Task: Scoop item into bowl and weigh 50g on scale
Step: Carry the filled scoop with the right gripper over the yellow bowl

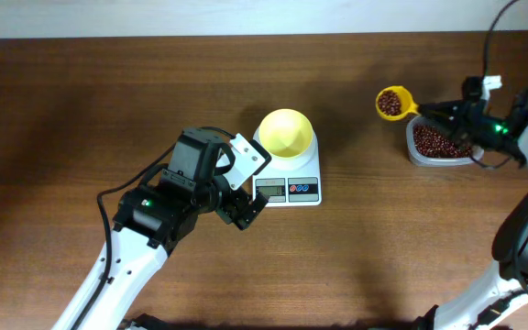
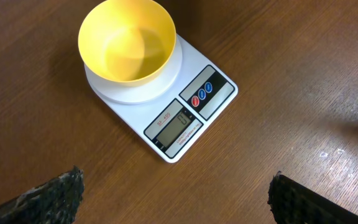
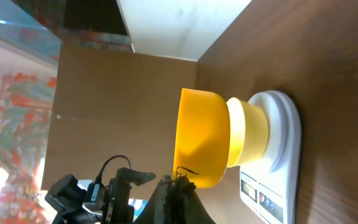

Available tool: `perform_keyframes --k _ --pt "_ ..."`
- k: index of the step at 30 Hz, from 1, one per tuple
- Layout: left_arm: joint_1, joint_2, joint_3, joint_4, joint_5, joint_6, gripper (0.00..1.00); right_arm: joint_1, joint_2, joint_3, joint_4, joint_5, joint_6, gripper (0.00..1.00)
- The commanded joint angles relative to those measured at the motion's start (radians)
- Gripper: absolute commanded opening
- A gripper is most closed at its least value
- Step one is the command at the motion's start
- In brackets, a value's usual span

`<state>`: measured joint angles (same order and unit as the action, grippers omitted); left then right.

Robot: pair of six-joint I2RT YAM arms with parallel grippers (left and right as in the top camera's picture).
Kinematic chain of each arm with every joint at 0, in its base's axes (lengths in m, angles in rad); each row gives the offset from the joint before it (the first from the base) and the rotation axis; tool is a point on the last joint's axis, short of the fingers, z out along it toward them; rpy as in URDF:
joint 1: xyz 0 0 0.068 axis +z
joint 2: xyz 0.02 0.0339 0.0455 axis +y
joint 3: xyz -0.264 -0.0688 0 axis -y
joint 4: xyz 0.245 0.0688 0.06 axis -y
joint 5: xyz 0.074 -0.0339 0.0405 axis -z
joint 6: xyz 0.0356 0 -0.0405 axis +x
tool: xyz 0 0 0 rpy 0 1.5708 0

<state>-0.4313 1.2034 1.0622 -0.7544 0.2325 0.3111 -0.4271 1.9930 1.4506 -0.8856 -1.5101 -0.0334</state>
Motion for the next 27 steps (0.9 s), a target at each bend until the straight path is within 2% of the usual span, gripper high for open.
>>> perform_keyframes --k 1,21,27 --pt "0.005 -0.007 0.000 0.002 0.015 -0.003 0.99 0.048 0.011 -0.008 0.003 -0.039 -0.010 0.04" --pt "0.005 -0.007 0.000 0.002 0.015 -0.003 0.99 0.323 0.011 -0.008 0.049 -0.023 -0.009 0.04" --pt "0.005 -0.007 0.000 0.002 0.015 -0.003 0.99 0.350 0.011 -0.008 0.057 -0.022 -0.009 0.04"
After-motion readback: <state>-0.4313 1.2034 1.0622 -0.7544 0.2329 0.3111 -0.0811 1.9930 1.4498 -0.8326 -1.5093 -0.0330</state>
